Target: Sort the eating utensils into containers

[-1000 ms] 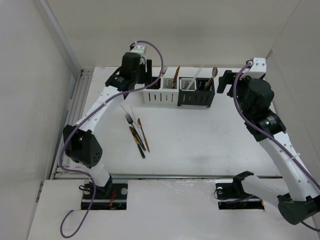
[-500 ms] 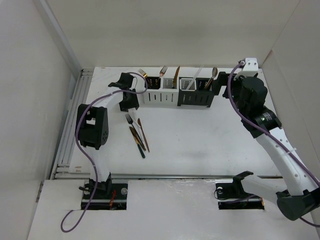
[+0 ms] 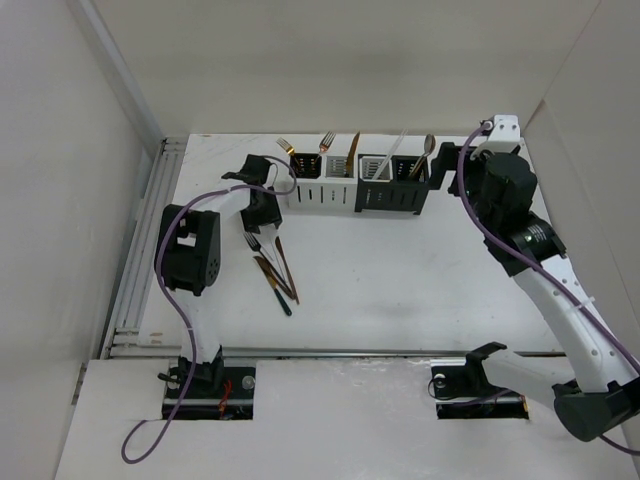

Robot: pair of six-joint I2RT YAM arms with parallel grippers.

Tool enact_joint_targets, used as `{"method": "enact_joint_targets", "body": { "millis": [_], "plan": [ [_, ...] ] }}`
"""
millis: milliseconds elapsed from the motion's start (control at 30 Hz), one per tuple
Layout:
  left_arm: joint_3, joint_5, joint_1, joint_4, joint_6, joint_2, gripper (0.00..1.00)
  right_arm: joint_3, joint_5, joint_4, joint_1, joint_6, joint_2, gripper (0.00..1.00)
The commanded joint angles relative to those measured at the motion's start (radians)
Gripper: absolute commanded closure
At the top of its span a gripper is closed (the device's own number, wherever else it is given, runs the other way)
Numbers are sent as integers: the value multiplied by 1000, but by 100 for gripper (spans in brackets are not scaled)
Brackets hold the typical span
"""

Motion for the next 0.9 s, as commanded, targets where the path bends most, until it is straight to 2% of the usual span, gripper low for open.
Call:
{"method": "enact_joint_targets", "body": {
  "millis": [0,133,300,600,667,867],
  "plan": [
    [8,-28,16,-23,-18,6,51,60,20,15,8,-13,-13,3],
    [8,-19,16,-23,12,-34,51,69,20,15,8,-31,5,3],
    [-10,-152,45,0,56,-84,49,78,11,15,8,-50,14,3],
    [0,-188,67,75,115,-130,49,78,-10,33,8,-59,34,3],
    [0,-221,67,75,115,-130,49,78,-10,33,8,-59,43,3],
    [-22,-195,125,-23,29,-70,49,88,-10,33,8,-59,43,3]
  ]
}}
